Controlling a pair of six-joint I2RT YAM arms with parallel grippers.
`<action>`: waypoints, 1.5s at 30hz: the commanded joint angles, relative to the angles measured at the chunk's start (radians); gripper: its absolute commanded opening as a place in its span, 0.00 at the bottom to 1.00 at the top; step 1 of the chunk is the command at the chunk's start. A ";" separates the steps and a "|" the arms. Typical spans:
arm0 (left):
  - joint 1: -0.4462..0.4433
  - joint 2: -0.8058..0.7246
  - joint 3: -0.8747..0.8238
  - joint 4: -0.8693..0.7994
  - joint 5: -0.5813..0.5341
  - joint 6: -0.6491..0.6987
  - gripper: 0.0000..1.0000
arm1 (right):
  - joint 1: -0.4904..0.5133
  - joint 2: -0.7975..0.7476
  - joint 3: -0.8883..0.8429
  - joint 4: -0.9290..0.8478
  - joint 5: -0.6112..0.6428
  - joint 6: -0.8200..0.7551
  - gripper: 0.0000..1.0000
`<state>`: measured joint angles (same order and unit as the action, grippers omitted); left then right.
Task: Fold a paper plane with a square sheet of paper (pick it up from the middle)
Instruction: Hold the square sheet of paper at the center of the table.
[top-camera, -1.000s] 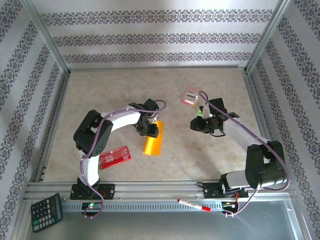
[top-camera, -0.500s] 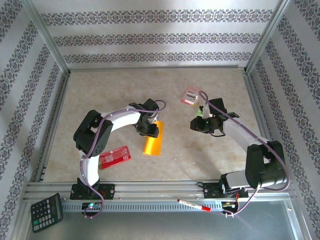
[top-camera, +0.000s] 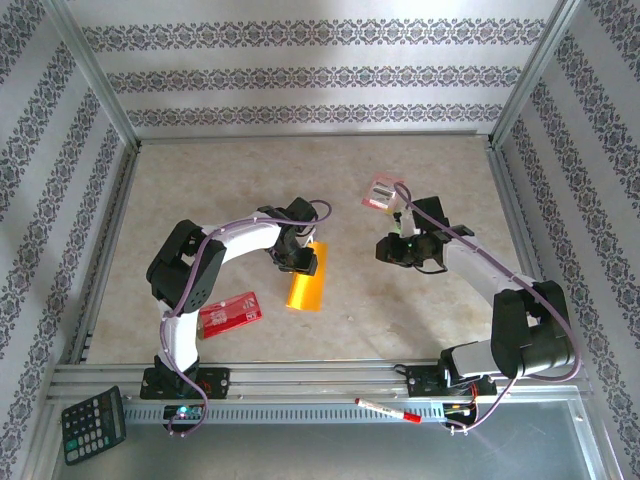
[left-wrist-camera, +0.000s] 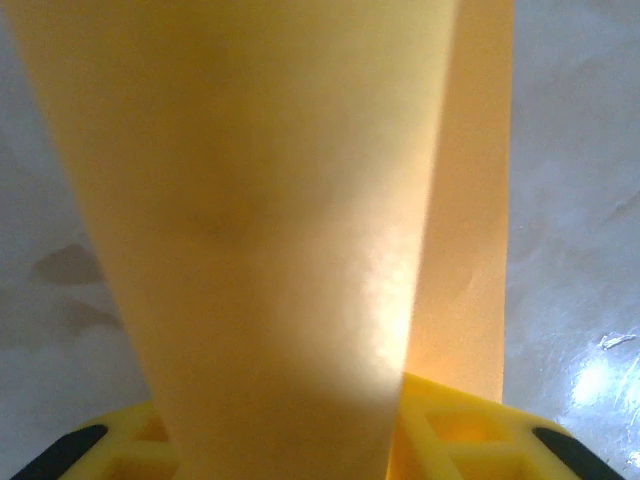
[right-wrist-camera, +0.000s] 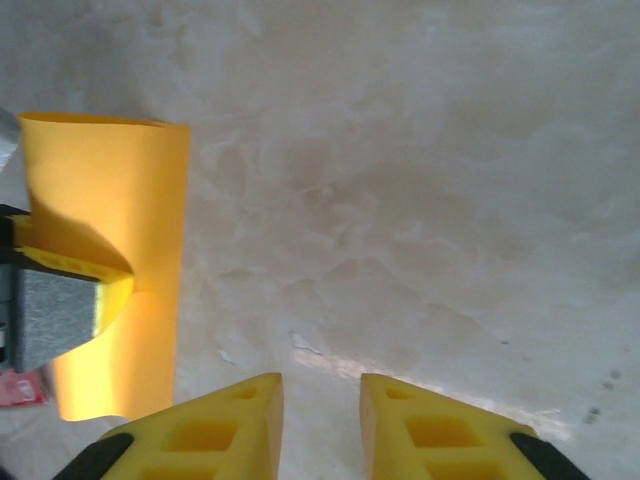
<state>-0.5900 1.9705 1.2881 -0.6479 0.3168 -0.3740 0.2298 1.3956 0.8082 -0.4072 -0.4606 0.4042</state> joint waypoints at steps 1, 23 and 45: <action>0.004 0.110 -0.092 -0.150 -0.144 -0.015 0.36 | 0.044 0.005 -0.033 0.097 -0.069 0.098 0.23; 0.004 0.105 -0.107 -0.137 -0.144 -0.016 0.36 | 0.380 0.330 -0.104 0.714 -0.079 0.606 0.00; 0.004 0.099 -0.108 -0.142 -0.150 -0.008 0.36 | 0.438 0.413 -0.092 0.617 0.005 0.652 0.00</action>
<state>-0.5900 1.9652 1.2747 -0.6346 0.3161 -0.3740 0.6468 1.7866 0.7094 0.3023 -0.5274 1.0489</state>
